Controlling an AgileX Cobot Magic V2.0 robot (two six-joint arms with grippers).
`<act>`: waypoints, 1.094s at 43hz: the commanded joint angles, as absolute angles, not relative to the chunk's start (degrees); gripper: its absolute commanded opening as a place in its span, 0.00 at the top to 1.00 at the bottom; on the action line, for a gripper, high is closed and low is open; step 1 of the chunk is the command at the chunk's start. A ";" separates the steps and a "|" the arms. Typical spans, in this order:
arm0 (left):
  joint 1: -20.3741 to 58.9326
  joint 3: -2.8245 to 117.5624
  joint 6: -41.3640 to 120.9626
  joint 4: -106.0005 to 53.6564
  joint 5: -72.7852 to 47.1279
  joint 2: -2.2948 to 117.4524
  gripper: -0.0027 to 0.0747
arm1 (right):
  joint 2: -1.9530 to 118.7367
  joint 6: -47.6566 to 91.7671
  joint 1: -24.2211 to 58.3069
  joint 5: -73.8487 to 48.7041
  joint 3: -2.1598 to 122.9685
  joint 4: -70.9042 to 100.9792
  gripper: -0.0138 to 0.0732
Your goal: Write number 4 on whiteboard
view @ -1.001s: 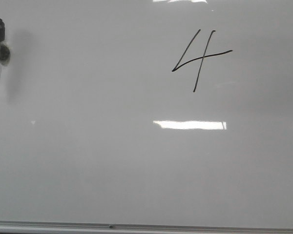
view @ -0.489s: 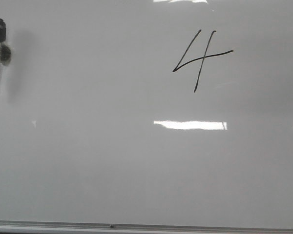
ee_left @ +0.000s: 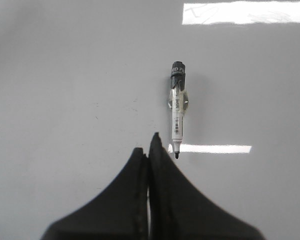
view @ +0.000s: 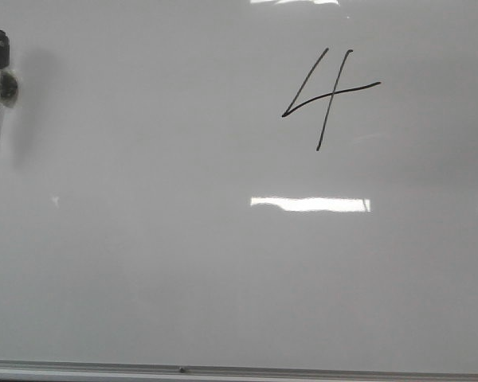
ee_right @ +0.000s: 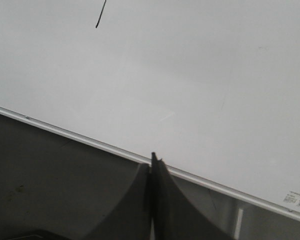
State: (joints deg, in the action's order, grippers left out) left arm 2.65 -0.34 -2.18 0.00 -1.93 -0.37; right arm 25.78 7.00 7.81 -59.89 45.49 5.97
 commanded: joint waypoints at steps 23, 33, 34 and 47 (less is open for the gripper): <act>3.13 -0.74 -2.19 0.00 3.35 -1.20 0.99 | -1.44 8.09 -1.79 -3.25 2.83 5.03 0.92; 3.13 -0.74 -2.19 0.00 3.35 -1.20 0.99 | -1.73 8.03 -1.81 1.11 -0.69 5.14 0.92; 3.13 -0.74 -2.19 0.00 3.35 -1.20 0.99 | -1.73 8.03 -1.81 1.06 -0.69 5.14 0.92; 3.13 -0.74 -2.19 0.00 3.35 -1.20 0.99 | -1.67 8.03 -1.81 0.73 -0.69 5.14 0.92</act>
